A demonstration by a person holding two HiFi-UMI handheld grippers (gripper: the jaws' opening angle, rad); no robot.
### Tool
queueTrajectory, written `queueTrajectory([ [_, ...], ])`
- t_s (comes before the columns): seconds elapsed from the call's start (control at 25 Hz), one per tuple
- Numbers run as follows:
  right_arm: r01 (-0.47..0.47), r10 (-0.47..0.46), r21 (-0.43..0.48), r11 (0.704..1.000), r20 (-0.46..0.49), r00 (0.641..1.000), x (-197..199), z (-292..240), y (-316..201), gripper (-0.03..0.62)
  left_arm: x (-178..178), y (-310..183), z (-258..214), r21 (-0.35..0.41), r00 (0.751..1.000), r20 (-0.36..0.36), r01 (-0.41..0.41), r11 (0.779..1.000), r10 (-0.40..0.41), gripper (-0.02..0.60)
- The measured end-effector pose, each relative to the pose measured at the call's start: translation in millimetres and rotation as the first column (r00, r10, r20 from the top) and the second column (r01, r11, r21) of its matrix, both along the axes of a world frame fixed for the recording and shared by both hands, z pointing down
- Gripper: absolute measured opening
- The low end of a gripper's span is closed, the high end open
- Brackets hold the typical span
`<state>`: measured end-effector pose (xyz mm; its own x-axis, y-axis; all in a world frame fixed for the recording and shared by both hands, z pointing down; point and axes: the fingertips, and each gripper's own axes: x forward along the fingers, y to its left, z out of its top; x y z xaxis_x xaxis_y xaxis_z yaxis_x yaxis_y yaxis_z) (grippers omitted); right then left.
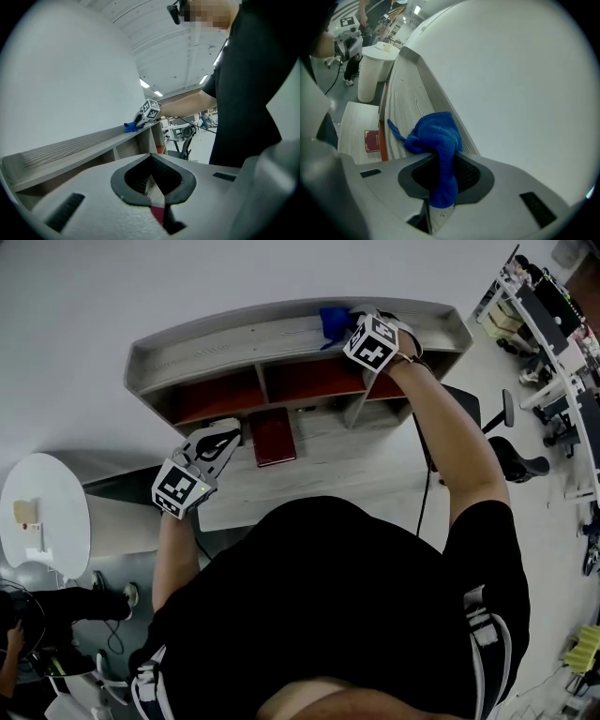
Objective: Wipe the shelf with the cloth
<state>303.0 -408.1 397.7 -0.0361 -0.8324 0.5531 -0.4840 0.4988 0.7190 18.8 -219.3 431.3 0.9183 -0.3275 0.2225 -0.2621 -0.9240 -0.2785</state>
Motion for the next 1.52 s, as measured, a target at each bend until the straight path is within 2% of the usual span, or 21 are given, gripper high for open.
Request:
queueTrajectory([
  [0.48, -0.172, 0.172, -0.006, 0.985, 0.004, 0.985, 115.7, 2.1, 13.3, 0.077, 33.4, -6.6, -1.7, -0.001, 0.999, -0.006, -0.047, 0.999, 0.047, 0.014],
  [0.76, -0.262, 0.262, 0.005, 0.965, 0.028, 0.965, 176.1, 0.4, 23.7, 0.077, 57.4, -4.1, 0.1, -0.003, 0.997, -0.005, -0.083, 0.997, 0.083, 0.014],
  [0.92, -0.304, 0.304, -0.003, 0.953, 0.011, 0.953, 205.7, 0.5, 31.2, 0.077, 66.0, -3.8, 0.7, -0.002, 0.996, 0.000, -0.092, 0.996, 0.092, 0.014],
  [1.24, -0.359, 0.359, -0.005, 0.933, 0.000, 0.934, 240.7, -0.9, 38.5, 0.077, 72.7, -7.1, 5.3, -0.005, 0.996, 0.006, -0.093, 0.996, 0.093, 0.014],
  [1.52, -0.374, 0.373, 0.014, 0.927, 0.020, 0.927, 250.1, -5.4, 39.6, 0.077, 76.0, -8.1, 5.4, -0.003, 0.995, 0.003, -0.096, 0.995, 0.096, 0.014],
])
